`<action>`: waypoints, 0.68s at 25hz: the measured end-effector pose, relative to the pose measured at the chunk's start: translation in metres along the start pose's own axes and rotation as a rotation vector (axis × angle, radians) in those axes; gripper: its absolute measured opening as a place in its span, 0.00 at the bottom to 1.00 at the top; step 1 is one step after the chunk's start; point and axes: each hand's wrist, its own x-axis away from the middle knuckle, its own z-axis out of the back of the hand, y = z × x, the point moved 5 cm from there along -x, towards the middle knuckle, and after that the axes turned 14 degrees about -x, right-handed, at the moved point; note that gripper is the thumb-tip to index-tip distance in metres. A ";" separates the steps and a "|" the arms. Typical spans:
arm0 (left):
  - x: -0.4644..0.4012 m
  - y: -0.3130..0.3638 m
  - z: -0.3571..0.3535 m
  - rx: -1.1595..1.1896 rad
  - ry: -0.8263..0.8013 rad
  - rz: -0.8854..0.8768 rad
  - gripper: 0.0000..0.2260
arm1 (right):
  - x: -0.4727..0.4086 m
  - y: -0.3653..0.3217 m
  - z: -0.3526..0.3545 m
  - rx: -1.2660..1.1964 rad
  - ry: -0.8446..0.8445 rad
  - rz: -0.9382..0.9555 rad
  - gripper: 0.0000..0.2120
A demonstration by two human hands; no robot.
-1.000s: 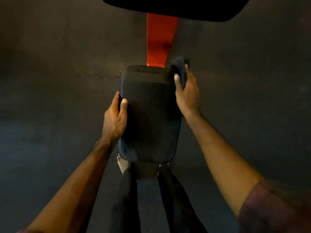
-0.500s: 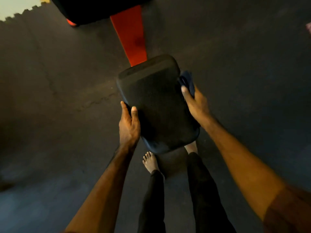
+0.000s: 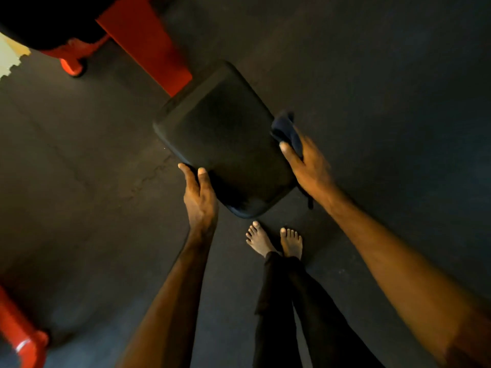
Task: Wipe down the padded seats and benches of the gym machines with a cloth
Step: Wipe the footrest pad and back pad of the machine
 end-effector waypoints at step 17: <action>-0.030 -0.023 0.033 0.098 -0.300 -0.056 0.34 | 0.101 0.035 -0.144 -0.596 0.939 -0.133 0.36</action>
